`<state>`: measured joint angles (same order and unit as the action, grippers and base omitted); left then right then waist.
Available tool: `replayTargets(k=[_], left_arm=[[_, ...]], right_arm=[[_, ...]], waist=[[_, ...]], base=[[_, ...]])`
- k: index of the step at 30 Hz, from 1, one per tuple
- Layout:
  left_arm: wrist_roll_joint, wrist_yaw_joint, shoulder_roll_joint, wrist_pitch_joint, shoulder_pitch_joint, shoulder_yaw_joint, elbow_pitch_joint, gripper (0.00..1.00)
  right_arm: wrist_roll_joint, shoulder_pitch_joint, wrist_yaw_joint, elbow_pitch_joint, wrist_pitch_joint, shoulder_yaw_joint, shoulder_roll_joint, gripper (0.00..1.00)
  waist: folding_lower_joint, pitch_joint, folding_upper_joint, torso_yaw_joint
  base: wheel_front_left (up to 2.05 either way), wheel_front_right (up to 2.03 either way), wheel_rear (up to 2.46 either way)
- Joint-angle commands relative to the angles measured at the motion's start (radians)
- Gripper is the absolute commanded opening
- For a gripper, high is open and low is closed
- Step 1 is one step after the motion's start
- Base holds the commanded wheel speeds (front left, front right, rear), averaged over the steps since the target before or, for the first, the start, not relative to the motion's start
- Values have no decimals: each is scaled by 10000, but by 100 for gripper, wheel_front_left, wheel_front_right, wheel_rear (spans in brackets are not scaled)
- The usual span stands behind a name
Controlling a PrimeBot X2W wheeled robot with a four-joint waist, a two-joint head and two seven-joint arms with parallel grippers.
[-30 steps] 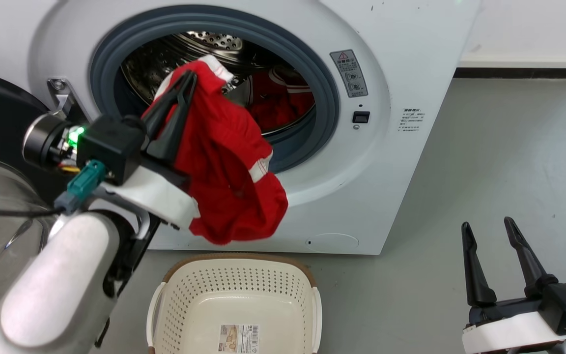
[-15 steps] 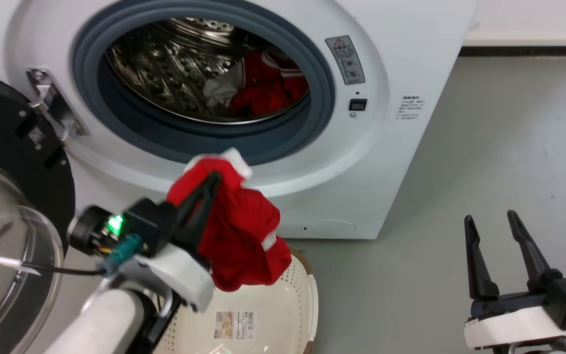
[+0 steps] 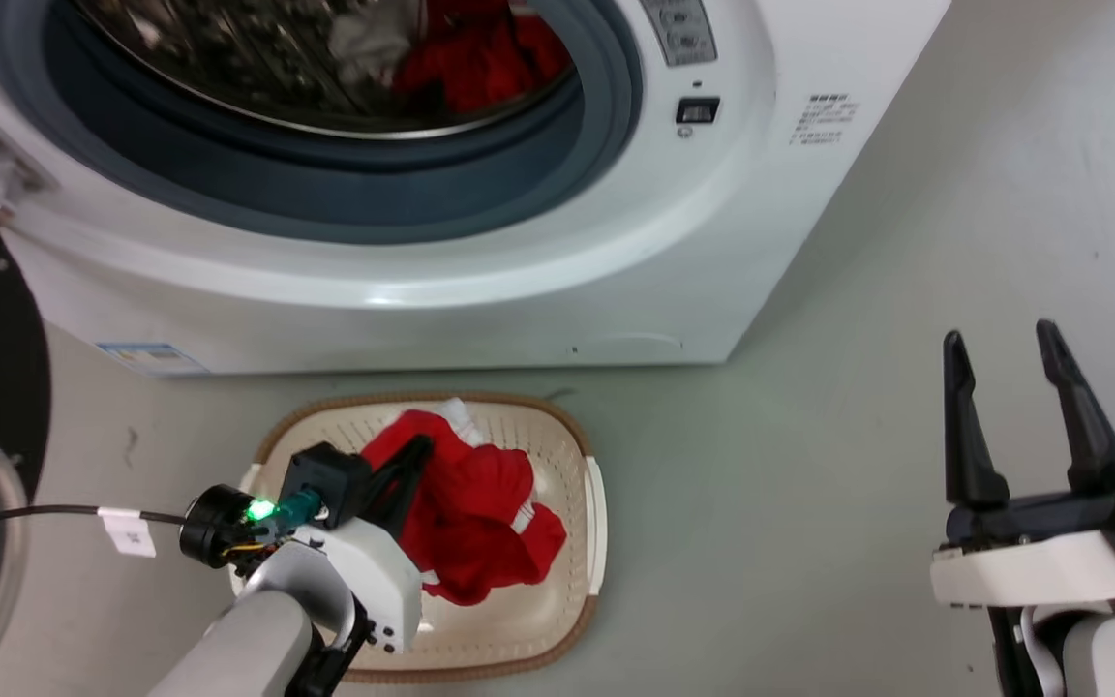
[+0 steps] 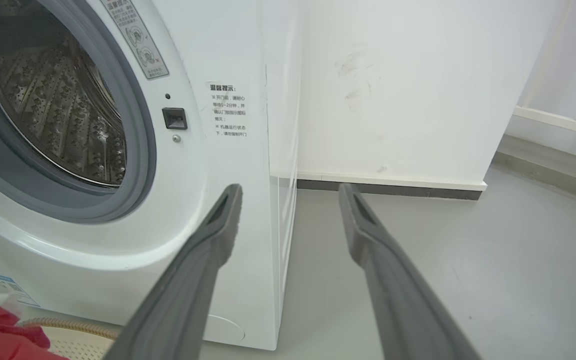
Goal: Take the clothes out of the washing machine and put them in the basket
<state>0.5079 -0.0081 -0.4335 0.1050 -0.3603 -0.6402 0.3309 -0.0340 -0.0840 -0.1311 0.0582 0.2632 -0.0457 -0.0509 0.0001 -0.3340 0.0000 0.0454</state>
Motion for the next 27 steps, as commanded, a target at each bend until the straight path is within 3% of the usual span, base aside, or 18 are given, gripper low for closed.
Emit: replayTargets(k=[1, 18, 27], left_arm=[[102, -87, 136, 74, -228, 10, 246, 0], [-388, -1060, 1487, 187, -4098, -804, 7043, 0], [-521, -1156, 1855, -327, -5122, -1206, 9051, 0]], right_arm=[[-45, -253, 7, 76, 24, -7, 11, 100], [-551, -2140, 7, 689, 23, -291, 18, 100], [-803, -2511, 7, 895, 24, -425, 16, 100]], waist=[[-1, -695, 0, 258], [-1, -4722, 0, 1148], [-1, -5750, 0, 1345]], base=[[0, 0, 0], [0, 0, 0], [0, 0, 0]])
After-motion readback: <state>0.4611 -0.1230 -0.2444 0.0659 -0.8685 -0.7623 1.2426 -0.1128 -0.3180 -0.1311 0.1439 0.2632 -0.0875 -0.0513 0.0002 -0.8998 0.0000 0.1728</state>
